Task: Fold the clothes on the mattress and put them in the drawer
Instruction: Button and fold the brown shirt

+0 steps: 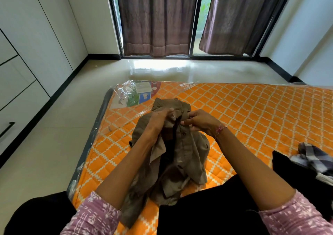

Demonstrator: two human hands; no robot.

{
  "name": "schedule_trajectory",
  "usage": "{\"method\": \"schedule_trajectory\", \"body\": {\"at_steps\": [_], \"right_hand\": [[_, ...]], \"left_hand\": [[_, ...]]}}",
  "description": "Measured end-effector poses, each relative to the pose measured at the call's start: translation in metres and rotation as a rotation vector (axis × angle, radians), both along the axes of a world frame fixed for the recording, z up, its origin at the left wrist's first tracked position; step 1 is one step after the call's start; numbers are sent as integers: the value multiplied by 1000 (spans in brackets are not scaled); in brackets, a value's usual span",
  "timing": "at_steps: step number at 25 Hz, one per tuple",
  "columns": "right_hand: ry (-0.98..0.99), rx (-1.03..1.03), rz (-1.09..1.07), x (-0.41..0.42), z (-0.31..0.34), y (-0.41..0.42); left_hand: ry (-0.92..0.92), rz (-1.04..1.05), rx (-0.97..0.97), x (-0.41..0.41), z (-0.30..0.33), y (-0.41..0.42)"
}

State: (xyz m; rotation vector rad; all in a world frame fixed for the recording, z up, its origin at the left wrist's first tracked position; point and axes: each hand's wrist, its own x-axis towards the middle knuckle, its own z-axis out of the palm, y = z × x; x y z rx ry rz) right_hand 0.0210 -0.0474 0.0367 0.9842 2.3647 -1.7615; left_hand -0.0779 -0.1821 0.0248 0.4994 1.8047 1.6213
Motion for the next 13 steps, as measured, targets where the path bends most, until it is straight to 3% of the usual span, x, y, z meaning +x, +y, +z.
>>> {"method": "schedule_trajectory", "body": {"at_steps": [3,6,8,11,13], "right_hand": [[-57,170,-31,4,4,-4],[16,392,-241,4,2,-13],[92,353,-301,6,1,-24],[117,75,-51,13,6,-36],[82,157,34,20,7,-35]], "left_hand": [[322,-205,-164,0,-8,-5],[528,-165,-259,4,-12,-5],[514,-100,-275,11,-13,-3],[336,-31,-200,17,-17,-3],[288,-34,-179,16,-19,-8]]}}
